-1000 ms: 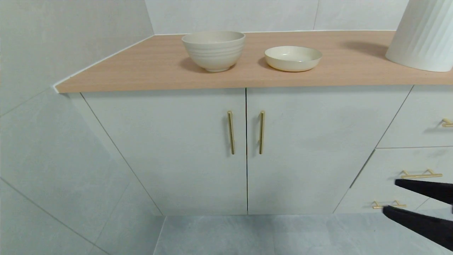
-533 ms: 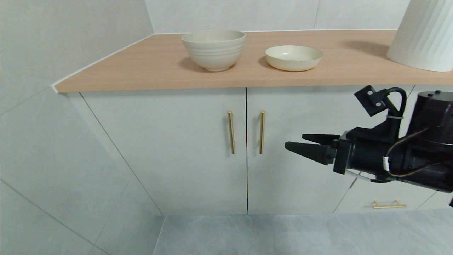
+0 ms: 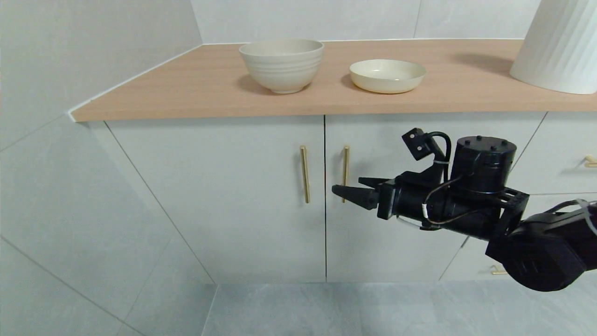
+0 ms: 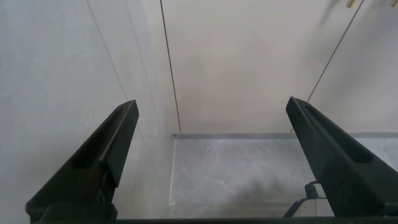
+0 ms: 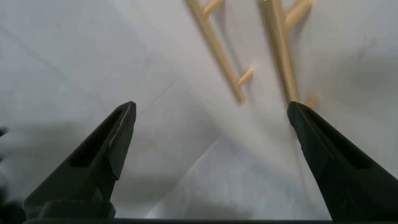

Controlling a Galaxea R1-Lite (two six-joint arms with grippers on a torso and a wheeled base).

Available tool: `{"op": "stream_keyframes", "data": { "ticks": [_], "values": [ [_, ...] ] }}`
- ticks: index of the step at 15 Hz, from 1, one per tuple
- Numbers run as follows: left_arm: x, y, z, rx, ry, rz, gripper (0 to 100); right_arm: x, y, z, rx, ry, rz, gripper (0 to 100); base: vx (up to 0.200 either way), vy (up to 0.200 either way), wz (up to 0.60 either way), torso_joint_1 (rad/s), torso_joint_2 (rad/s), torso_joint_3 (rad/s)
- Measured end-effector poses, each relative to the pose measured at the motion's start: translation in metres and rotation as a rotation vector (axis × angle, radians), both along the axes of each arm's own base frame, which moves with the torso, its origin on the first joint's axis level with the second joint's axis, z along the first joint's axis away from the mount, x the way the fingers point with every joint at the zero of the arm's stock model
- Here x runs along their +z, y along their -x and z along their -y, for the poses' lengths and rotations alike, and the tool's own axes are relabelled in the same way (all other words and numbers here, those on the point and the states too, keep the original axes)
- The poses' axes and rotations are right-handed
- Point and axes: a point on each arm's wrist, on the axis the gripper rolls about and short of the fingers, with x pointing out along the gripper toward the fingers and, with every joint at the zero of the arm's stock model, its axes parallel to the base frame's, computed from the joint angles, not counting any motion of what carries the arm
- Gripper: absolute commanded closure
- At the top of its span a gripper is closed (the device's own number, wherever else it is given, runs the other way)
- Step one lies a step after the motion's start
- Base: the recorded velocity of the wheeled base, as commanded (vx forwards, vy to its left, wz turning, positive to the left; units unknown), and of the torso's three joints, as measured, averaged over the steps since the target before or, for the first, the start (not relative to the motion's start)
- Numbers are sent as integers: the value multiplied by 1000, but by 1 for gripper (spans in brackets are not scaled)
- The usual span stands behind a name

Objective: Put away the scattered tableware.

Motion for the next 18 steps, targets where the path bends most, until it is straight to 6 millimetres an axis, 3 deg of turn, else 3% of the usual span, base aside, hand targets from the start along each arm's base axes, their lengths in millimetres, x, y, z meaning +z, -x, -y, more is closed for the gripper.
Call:
{"op": "stream_keyframes", "data": {
  "ticks": [3,6,18],
  "values": [
    [0,0,0,0,0,0,0,-7,-18,-14,-125,-32,56,0,0,0,0,0,0,0],
    [0,0,0,0,0,0,0,-14,-26,-21,-133,-33,51,0,0,0,0,0,0,0],
    [0,0,0,0,0,0,0,-15,-29,-33,-103,-113,-35,0,0,0,0,0,0,0]
  ]
}}
